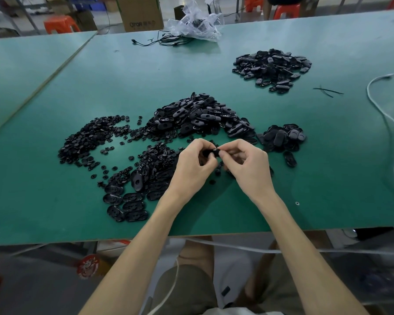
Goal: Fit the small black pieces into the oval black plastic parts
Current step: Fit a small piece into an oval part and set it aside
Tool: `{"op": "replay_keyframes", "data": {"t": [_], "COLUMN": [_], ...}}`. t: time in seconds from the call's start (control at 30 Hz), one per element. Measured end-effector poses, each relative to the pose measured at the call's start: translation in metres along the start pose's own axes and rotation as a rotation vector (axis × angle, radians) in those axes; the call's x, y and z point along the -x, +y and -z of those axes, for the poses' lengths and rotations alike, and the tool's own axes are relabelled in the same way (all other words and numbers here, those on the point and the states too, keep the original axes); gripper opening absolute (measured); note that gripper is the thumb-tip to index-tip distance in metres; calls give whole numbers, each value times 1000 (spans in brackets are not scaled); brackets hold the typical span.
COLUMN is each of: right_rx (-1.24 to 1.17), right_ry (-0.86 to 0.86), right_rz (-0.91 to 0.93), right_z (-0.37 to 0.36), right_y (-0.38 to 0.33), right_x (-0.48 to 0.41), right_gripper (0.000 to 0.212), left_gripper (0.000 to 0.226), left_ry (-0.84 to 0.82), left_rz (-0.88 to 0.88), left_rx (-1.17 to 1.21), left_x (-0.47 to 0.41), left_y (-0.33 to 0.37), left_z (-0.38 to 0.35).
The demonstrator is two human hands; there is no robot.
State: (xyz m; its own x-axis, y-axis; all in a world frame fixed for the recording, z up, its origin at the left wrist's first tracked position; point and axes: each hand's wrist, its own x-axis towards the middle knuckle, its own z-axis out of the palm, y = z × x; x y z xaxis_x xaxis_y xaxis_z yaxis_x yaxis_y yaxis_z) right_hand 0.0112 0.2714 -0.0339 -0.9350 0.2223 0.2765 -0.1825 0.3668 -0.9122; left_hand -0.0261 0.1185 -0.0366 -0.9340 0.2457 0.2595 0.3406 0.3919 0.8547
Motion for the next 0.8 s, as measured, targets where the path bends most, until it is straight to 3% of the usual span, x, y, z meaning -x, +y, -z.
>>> {"op": "replay_keyframes", "data": {"t": [0.5, 0.67, 0.8], "right_rx": [4, -52, -63], "right_ry": [-4, 42, 47], "right_rz": [0, -12, 8], "right_z": [0, 2, 1], "right_y": [-2, -2, -4], "right_x": [0, 0, 0], "right_gripper": [16, 7, 12], "left_gripper": [15, 13, 15], "left_ry": [-9, 3, 3], "left_rz": [-15, -58, -52], "left_rx": [-27, 52, 103], "left_x": [-1, -3, -4], "left_y": [-1, -4, -6], "left_z": [-2, 1, 1]}}
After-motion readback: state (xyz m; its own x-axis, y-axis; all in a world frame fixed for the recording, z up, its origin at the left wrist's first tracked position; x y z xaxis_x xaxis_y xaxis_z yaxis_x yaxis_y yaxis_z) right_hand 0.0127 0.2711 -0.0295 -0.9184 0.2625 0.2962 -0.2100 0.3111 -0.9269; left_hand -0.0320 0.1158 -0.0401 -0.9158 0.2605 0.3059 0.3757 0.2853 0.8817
